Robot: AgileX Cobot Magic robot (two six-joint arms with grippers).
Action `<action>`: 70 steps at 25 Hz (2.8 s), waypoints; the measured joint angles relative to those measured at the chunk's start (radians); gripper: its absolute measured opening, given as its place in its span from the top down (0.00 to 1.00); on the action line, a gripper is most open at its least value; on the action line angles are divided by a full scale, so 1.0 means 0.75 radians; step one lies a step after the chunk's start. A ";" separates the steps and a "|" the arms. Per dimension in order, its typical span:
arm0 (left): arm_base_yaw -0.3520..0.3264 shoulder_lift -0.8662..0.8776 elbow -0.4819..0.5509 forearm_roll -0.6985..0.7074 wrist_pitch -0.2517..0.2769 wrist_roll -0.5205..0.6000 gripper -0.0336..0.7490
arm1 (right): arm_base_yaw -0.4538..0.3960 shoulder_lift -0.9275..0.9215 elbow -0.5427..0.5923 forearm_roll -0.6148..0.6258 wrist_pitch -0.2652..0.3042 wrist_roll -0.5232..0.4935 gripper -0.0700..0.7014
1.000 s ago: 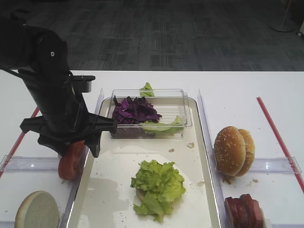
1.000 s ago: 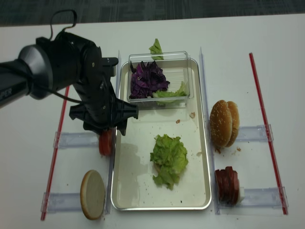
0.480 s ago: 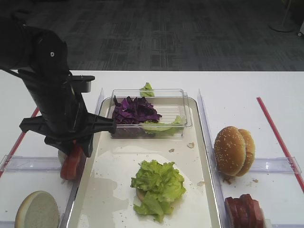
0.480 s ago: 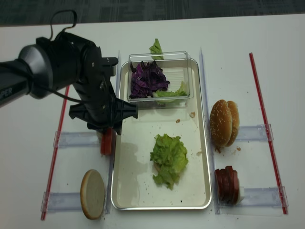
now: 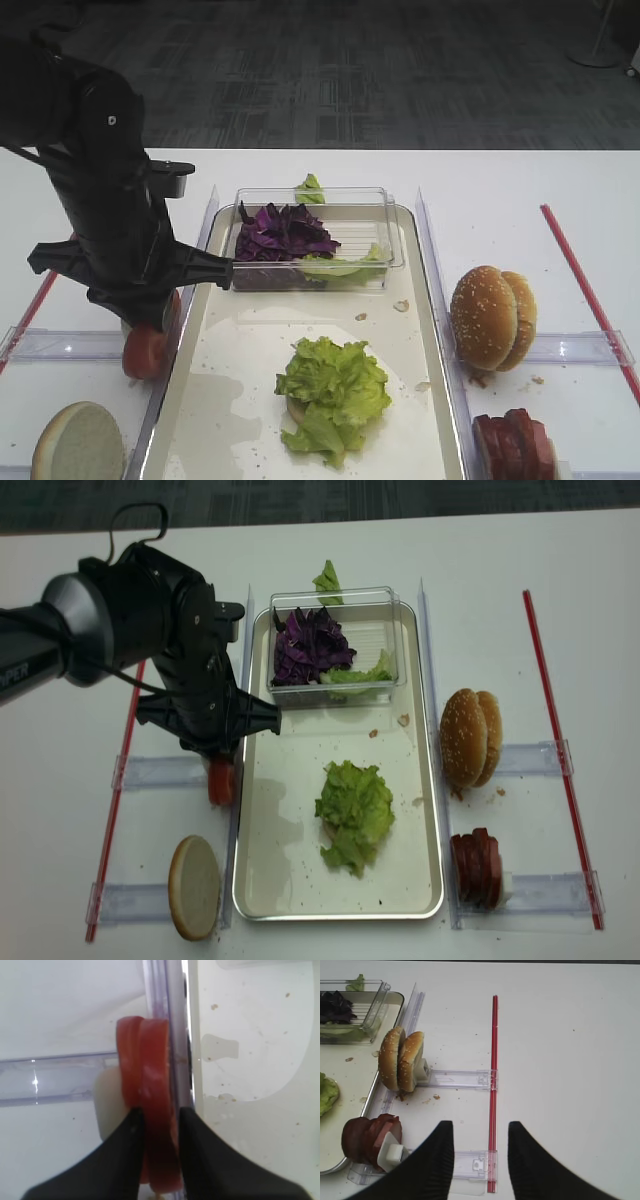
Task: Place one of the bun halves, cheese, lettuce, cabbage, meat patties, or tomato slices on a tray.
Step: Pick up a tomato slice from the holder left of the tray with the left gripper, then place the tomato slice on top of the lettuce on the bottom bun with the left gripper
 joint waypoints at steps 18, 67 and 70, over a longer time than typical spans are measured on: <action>0.000 0.002 -0.003 0.011 0.008 -0.007 0.86 | 0.000 0.000 0.000 0.000 0.000 0.000 0.52; -0.025 -0.266 -0.107 -0.040 0.362 -0.031 0.87 | 0.000 0.000 0.000 0.000 0.000 0.003 0.52; -0.066 -0.287 -0.107 -0.022 0.362 -0.059 0.87 | 0.000 0.000 0.000 0.000 0.000 0.003 0.52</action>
